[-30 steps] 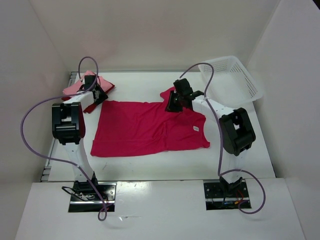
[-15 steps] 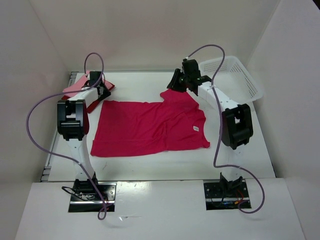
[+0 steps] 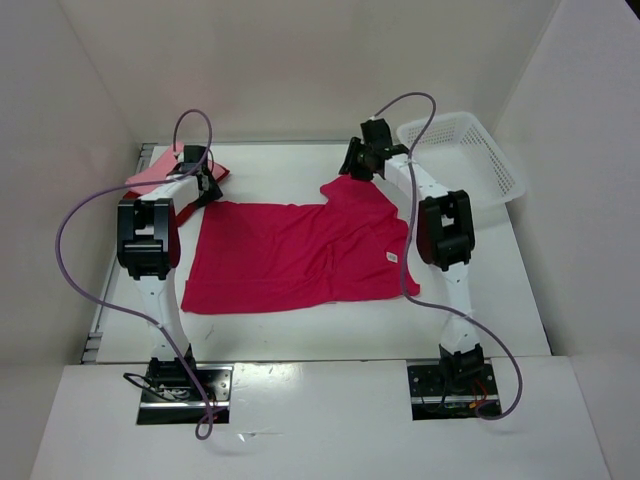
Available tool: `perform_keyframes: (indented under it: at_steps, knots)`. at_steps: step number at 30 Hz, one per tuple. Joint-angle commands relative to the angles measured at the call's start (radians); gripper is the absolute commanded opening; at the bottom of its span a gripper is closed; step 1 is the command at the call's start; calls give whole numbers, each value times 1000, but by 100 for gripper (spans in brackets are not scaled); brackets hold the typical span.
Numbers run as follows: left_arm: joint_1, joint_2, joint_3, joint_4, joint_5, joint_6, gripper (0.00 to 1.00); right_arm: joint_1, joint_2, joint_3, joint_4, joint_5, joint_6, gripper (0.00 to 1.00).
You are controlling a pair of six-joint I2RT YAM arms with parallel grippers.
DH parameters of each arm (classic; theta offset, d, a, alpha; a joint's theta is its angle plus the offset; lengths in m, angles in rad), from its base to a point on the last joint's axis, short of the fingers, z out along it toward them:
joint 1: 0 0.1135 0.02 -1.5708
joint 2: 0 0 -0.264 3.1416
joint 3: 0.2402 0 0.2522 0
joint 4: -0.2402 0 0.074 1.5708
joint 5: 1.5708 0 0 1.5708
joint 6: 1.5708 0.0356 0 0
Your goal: Fold and stack the t-shirts
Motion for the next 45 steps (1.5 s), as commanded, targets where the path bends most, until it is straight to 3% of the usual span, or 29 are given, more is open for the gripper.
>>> perform_keyframes:
  at_steps: [1,11,15,19,23,27,37,39,45]
  knots:
    - [5,-25,22,-45,-55,53,50,-7,44,122,-31,28,-22,49]
    - [5,29,39,-59,-60,62,50,-16,159,263,-74,81,-22,49]
    - [5,9,27,-21,-28,44,44,-16,191,309,-92,132,-31,51]
    - [5,0,27,-21,-3,44,26,-37,227,380,-115,219,-43,51]
    - [5,-32,-4,-1,20,25,16,-46,305,478,-187,258,-57,51]
    - [5,-89,-47,32,53,25,14,-47,374,586,-229,282,-77,51]
    - [5,-119,-68,64,101,15,10,-56,465,679,-264,196,-77,51]
    - [5,-130,-79,73,101,14,10,-56,492,705,-264,161,-68,49]
    - [5,-149,-88,73,119,14,7,-56,520,748,-282,127,-48,32]
